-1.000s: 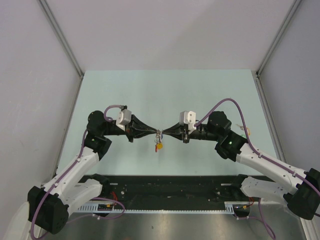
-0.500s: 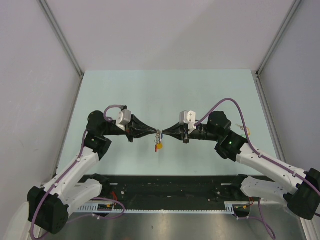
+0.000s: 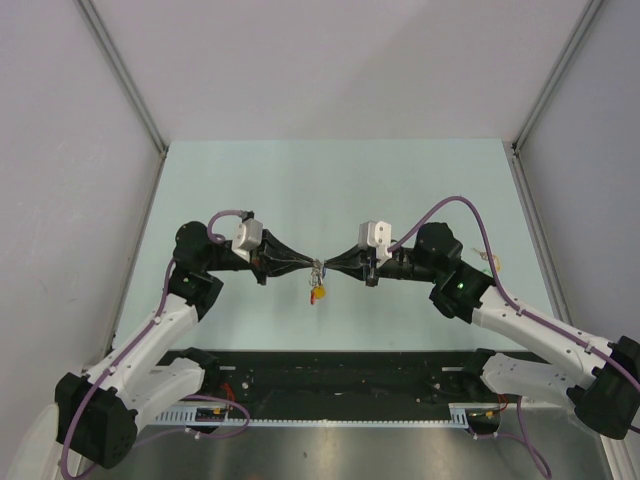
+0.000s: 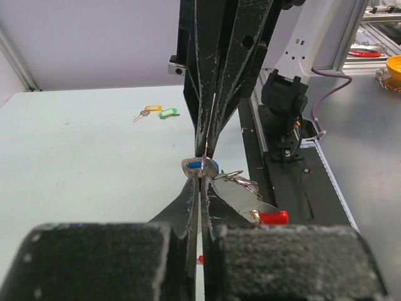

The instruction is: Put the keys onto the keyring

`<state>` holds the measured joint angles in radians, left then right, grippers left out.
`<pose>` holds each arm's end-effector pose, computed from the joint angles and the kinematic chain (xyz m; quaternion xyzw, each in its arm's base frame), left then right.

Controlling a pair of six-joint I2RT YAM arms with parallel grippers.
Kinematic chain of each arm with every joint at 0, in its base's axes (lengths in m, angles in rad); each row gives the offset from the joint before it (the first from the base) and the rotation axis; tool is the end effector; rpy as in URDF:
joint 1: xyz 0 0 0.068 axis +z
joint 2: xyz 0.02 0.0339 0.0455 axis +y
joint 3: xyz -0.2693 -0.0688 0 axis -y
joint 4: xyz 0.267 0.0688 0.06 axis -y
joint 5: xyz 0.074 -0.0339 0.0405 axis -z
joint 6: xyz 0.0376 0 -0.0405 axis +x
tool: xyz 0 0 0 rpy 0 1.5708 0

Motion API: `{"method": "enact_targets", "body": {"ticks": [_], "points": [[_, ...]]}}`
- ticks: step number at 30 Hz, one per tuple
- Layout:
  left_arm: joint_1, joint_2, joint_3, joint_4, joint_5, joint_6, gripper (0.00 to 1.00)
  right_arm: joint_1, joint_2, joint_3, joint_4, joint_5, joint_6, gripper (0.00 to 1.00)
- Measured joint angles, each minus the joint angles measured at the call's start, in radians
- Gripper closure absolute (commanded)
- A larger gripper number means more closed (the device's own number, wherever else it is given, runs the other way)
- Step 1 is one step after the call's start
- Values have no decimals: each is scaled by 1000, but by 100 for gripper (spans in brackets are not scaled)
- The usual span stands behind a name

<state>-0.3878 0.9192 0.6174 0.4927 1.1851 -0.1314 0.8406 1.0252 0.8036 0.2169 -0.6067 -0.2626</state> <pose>0.1868 -0.1139 0.3223 0.4947 0.4686 -0.5078 0.5271 0.1567 0.2071 0.3431 -0.5339 0.4657 0.3948 0.5850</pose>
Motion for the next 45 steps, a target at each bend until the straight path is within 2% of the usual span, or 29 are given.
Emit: {"method": "enact_targets", "body": {"ticks": [32,45], "points": [[0,-3,0,-2,7,2,99,8,17,19,-18,20,4,100],[-11,-3,0,-53,20,29,100,27,37,29,-37,15,3,100]]}}
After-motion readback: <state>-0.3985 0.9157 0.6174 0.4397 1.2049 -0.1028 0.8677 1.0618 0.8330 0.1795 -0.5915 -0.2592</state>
